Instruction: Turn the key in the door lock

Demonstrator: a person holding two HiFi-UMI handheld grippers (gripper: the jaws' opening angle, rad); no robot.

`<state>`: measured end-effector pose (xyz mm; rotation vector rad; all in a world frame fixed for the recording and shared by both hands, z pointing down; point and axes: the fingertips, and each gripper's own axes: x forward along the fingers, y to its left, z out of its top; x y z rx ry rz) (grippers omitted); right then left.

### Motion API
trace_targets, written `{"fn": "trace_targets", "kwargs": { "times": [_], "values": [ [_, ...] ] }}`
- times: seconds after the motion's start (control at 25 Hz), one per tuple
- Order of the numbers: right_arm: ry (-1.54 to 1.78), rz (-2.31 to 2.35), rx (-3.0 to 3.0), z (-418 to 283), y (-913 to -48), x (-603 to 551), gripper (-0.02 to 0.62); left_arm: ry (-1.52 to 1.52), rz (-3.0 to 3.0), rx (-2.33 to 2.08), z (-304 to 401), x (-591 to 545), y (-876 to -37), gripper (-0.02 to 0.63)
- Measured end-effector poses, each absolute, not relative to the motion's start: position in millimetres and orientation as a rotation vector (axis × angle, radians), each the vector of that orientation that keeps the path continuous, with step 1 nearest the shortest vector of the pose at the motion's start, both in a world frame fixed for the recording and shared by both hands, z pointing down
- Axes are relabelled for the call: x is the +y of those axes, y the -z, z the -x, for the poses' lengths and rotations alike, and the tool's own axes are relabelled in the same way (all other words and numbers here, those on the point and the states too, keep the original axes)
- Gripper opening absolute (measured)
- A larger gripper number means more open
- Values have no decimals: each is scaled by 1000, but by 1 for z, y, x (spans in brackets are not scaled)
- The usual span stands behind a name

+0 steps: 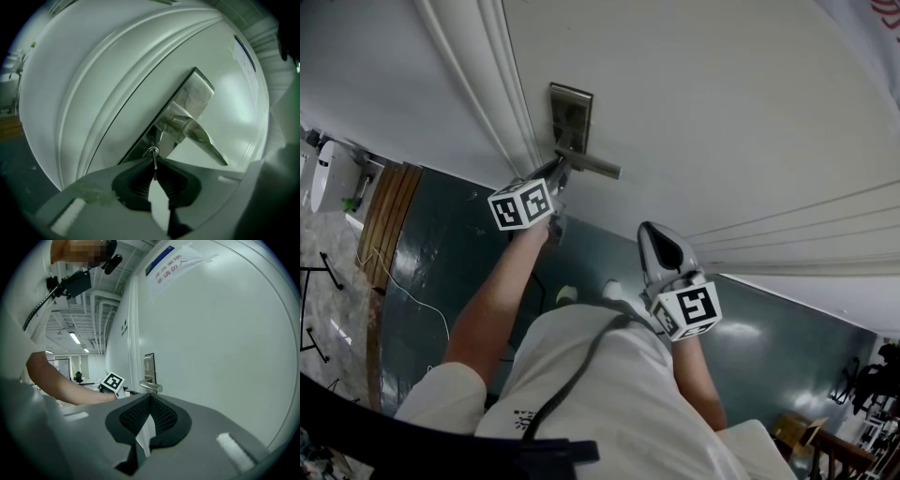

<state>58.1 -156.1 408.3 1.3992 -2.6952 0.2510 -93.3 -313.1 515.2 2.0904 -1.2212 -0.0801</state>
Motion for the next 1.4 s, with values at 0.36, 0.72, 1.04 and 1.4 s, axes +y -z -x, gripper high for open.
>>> {"fn": "trace_targets", "kwargs": {
  "times": [0.36,0.72,1.04,1.4],
  "values": [
    [-245,-1399,-2688,-59,-407,-154,8,294,-1929,-1063,93,-315,-511,23],
    [-262,-1426,-2672,-61,-412,-149,8,525,-1756,-857,93,-317,-513,23],
    [-274,-1444,-2659,-62,-414,-145,8,652,-1660,-679,92,-317,-511,32],
    [-267,-1455,-2668,-62,-412,-146,8,585,-1710,-717,92,-318,-512,31]
  ]
}}
